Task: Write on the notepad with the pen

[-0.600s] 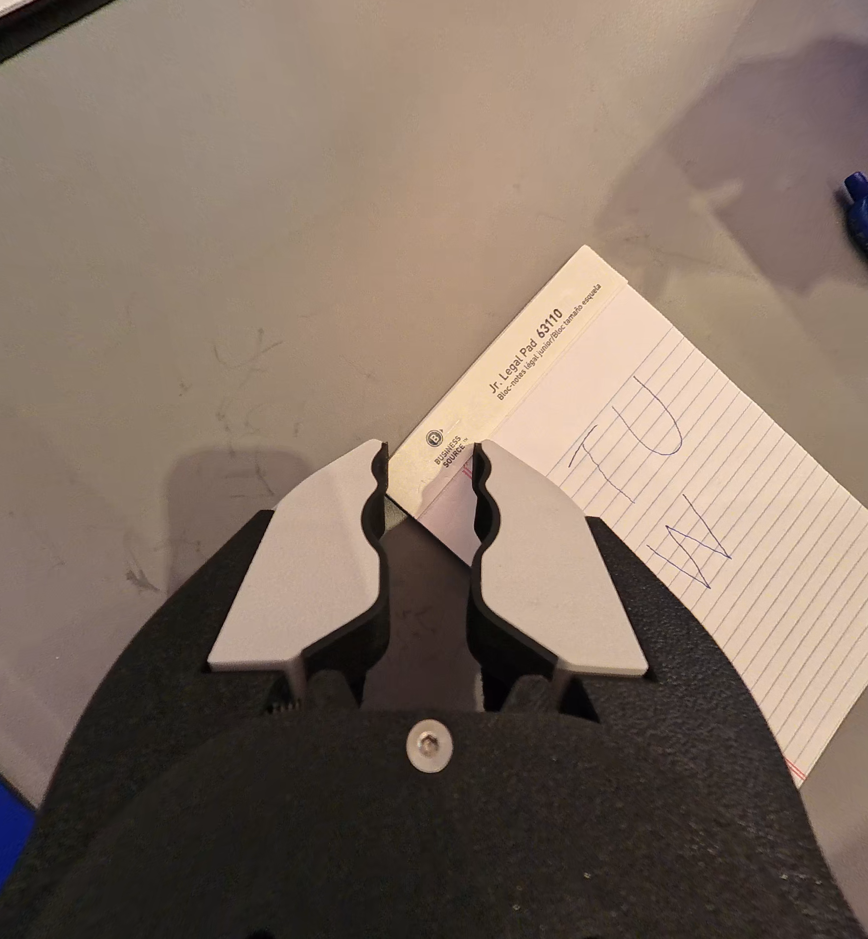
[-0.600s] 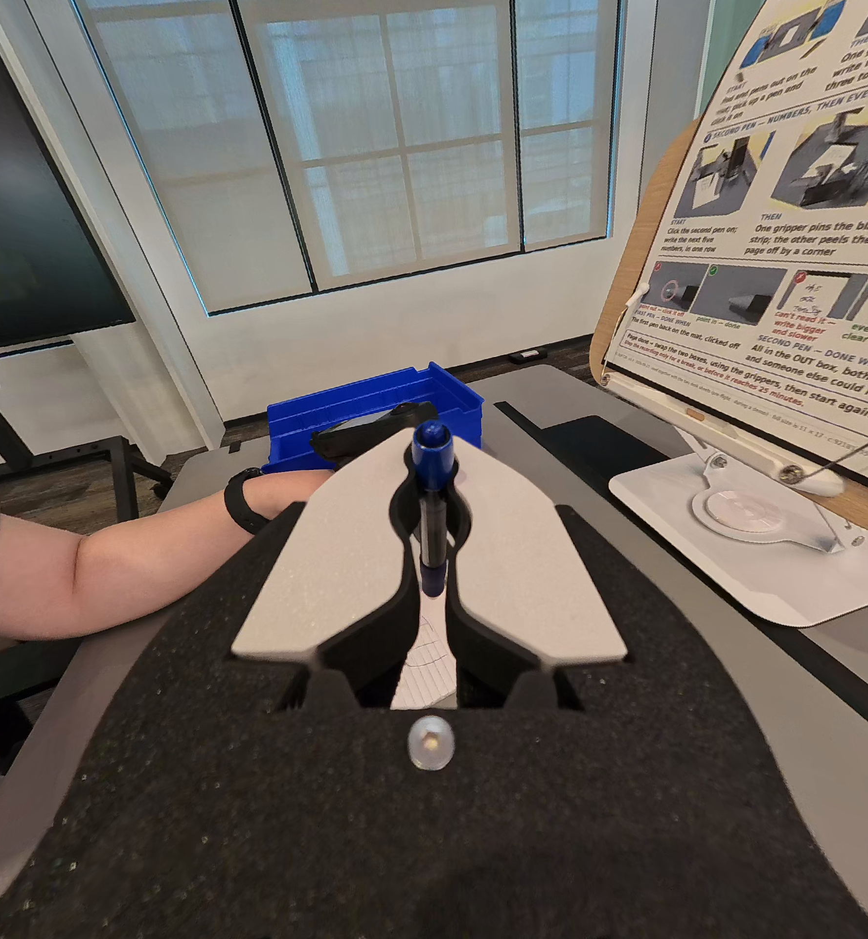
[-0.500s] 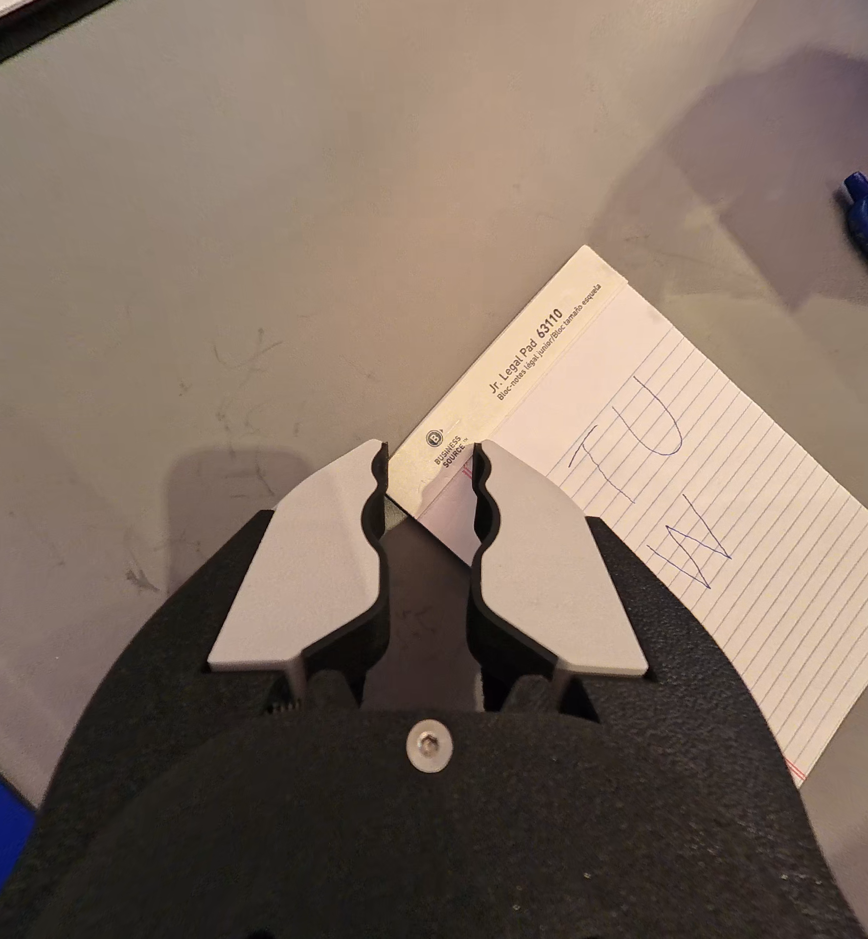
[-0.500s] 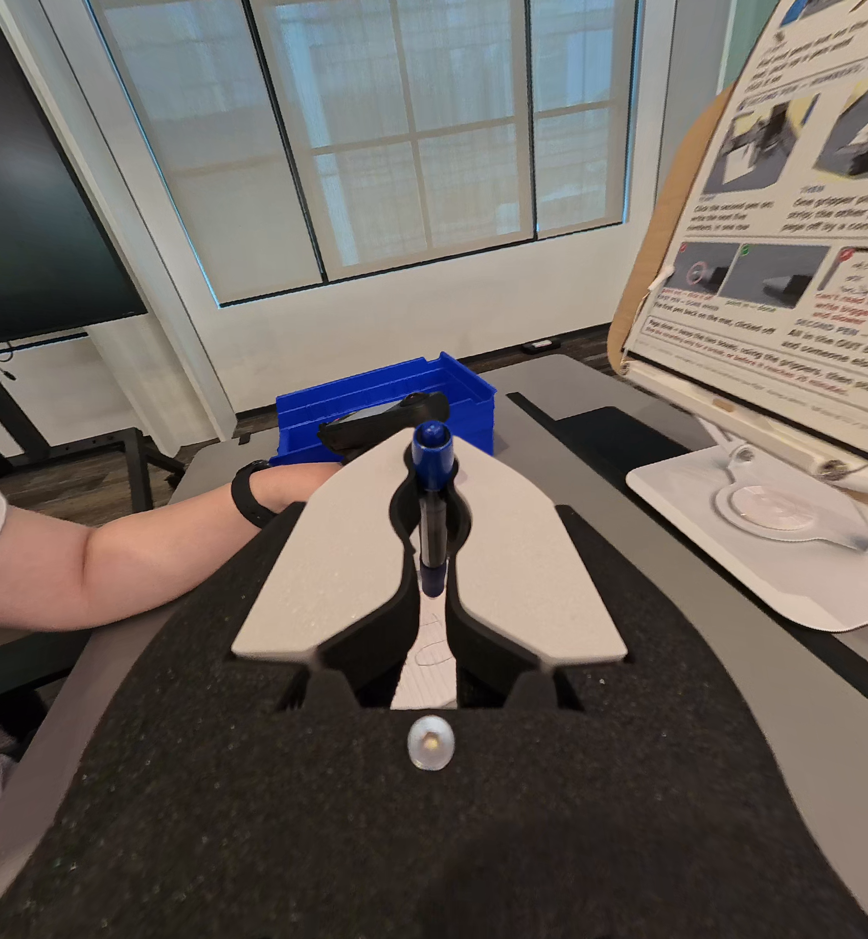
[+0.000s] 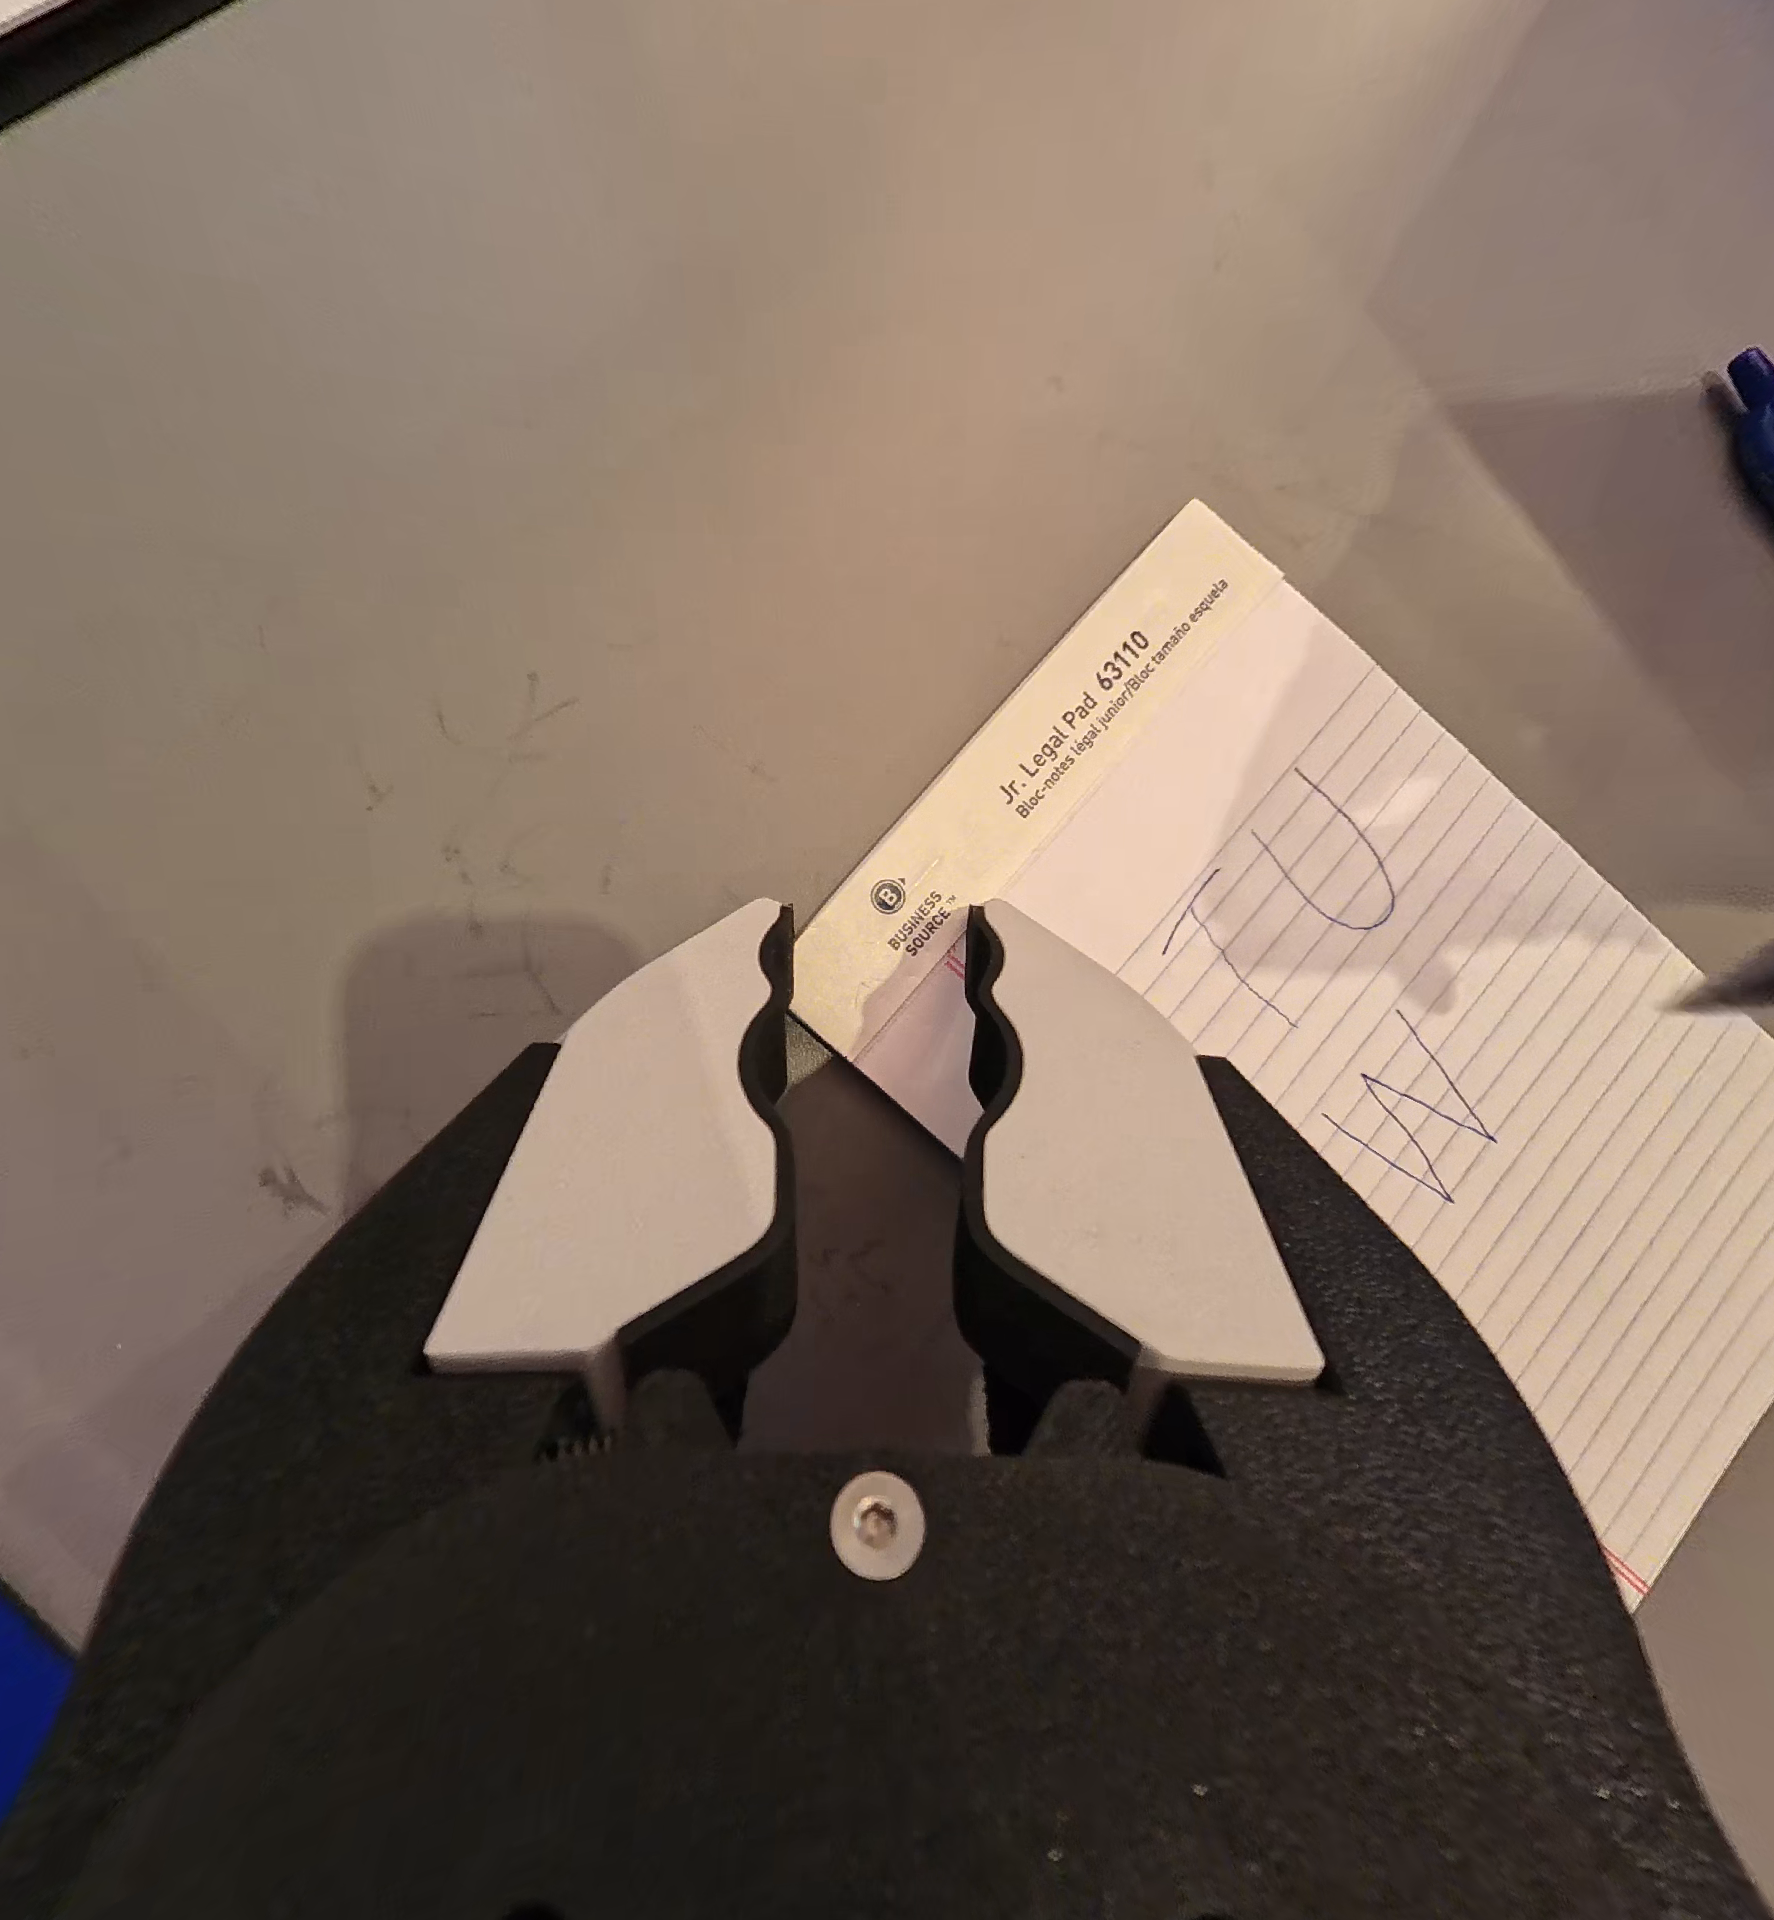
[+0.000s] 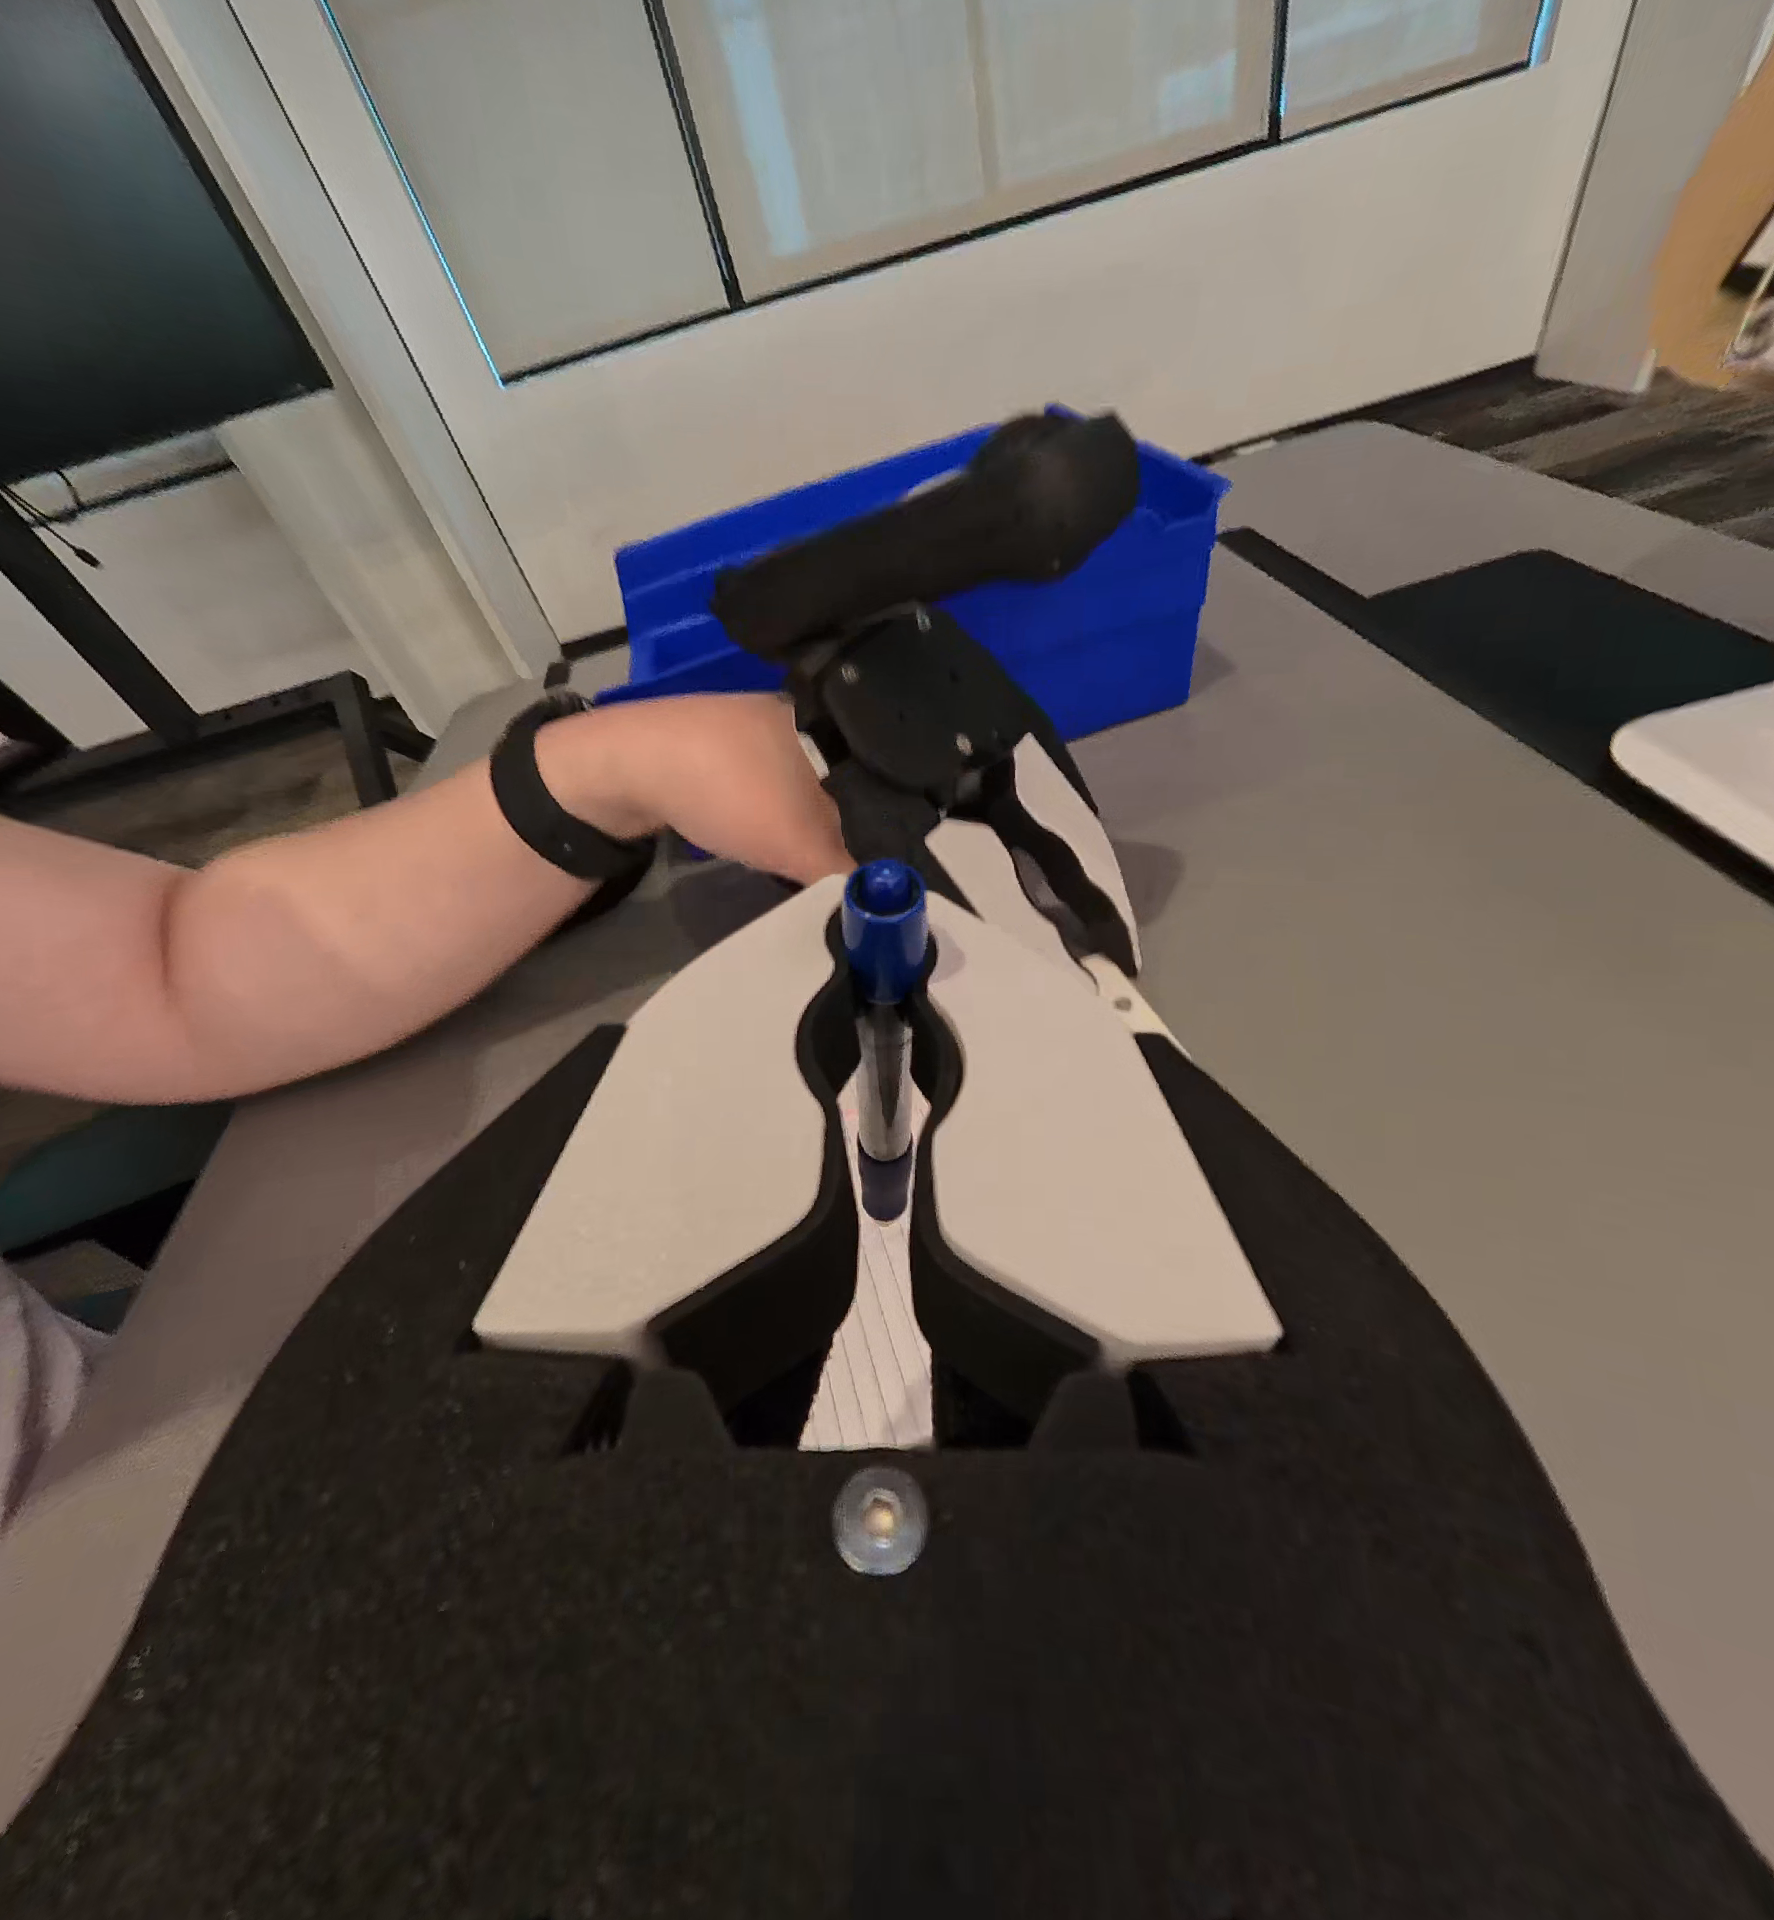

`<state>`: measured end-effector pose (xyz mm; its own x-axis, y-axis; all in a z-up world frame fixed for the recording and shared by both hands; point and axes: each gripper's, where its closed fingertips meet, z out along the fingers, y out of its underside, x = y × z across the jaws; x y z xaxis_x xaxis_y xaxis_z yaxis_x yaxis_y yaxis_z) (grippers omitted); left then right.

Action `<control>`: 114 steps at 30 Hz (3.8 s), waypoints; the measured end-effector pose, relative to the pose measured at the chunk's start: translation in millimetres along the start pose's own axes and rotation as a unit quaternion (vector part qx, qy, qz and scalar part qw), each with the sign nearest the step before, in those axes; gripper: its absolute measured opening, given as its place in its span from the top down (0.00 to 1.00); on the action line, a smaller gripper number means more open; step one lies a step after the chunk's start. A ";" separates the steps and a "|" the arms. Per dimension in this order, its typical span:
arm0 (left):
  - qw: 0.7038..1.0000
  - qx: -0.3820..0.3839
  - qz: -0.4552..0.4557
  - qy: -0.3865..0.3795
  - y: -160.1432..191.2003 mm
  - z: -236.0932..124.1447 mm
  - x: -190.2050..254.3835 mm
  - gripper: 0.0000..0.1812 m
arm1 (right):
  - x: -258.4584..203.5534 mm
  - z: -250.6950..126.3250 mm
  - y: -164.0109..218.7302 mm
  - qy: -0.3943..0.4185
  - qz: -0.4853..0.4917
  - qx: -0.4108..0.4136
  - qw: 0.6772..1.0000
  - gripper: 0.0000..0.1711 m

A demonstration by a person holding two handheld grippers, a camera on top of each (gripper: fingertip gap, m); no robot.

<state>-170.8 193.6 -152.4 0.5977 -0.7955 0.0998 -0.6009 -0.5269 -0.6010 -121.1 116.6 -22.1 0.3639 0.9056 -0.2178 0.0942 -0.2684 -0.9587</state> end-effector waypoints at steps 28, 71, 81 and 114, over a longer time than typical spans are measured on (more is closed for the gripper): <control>1.000 -0.011 0.004 0.000 0.1 0.2 0.5 0.83 | 9.2 1.4 26.2 0.052 -0.032 0.012 0.998 0.97; 1.000 -0.009 0.003 0.000 -0.2 0.1 0.5 0.83 | -17.0 11.8 37.1 0.007 -0.038 -0.025 0.999 0.97; 1.000 -0.009 0.003 0.000 -0.1 0.1 0.5 0.83 | -18.1 2.5 12.4 0.029 -0.080 0.042 0.996 0.98; 1.000 -0.009 0.002 0.001 0.0 0.5 0.5 0.83 | -1.3 12.4 32.4 0.040 -0.065 -0.008 0.997 0.97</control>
<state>-170.2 193.4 -152.8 0.5941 -0.7984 0.0978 -0.6129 -0.5281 -0.5877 -130.0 110.8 -55.2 0.4202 0.9043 -0.0753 0.1593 -0.1552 -0.9750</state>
